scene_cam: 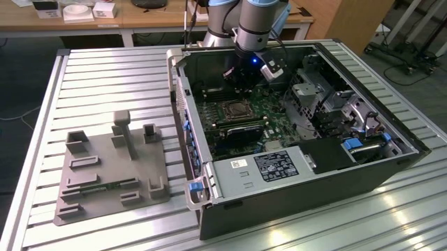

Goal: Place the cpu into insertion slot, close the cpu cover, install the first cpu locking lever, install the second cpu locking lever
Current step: 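Install the first cpu locking lever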

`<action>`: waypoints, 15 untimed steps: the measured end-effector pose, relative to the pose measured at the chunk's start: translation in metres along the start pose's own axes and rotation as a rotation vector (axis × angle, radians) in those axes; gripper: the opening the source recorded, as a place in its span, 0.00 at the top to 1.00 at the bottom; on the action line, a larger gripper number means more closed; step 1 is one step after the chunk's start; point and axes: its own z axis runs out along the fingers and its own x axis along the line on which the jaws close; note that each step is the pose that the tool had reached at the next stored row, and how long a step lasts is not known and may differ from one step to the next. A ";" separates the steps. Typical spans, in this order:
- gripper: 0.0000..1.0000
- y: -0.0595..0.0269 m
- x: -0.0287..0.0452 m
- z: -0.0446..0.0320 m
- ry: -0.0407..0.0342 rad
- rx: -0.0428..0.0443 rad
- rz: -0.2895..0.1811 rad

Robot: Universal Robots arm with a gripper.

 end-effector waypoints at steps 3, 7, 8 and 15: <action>0.90 0.0000 0.0000 -0.0006 -0.0001 0.0000 0.000; 0.90 0.0001 0.0000 -0.0008 -0.0001 -0.0001 0.000; 0.90 0.0000 0.0000 -0.0012 0.0002 0.0004 0.000; 0.90 0.0000 0.0000 -0.0012 0.0000 0.0013 0.002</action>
